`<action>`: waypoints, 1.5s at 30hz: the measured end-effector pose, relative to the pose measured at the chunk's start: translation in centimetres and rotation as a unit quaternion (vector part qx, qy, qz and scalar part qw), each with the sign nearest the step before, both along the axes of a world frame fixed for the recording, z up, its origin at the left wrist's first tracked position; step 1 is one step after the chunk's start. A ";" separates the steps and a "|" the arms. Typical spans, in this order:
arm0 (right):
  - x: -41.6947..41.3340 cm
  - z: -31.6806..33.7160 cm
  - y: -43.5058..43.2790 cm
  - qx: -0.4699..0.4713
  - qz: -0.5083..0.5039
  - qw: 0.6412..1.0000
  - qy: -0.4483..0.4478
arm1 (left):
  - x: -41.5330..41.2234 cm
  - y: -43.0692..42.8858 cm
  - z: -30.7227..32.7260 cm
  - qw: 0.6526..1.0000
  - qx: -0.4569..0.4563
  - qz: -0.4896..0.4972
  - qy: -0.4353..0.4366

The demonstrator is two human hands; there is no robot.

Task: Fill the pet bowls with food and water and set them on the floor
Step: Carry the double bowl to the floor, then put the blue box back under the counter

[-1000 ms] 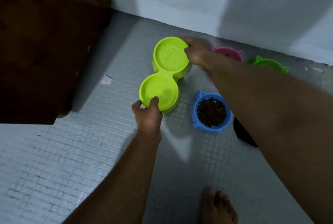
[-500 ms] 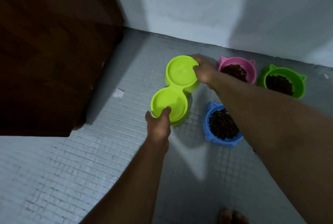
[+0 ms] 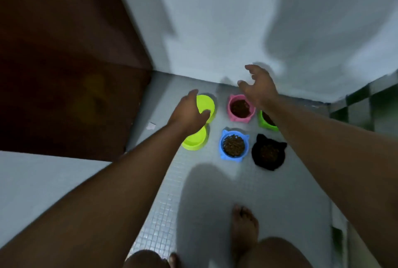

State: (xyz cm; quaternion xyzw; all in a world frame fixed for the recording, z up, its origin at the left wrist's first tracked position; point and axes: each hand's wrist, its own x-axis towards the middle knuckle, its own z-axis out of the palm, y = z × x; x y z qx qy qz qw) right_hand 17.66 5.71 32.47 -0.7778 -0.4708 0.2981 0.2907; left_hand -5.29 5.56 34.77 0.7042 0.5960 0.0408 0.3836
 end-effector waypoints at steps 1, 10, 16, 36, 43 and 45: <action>0.2 3.8 -0.9 0.010 -0.006 1.000 -0.002 | 0.3 0.5 3.8 1.000 0.025 -0.012 -0.008; -2.7 32.4 -15.3 0.050 -0.053 0.996 -0.042 | 2.7 -4.8 31.5 0.981 0.101 -0.133 -0.101; -5.4 43.4 -25.9 0.104 -0.136 0.984 -0.038 | 2.0 -13.0 42.0 0.957 0.136 -0.213 -0.142; -16.2 56.3 -74.2 0.163 -0.381 0.899 -0.145 | -0.2 -56.9 53.1 0.856 0.124 -0.417 -0.280; -18.4 58.8 -90.0 0.159 -0.476 0.853 -0.143 | 2.6 -71.6 55.6 0.799 0.086 -0.506 -0.314; -18.3 59.0 -93.6 0.152 -0.506 0.836 -0.148 | 3.6 -74.9 55.9 0.787 0.069 -0.530 -0.310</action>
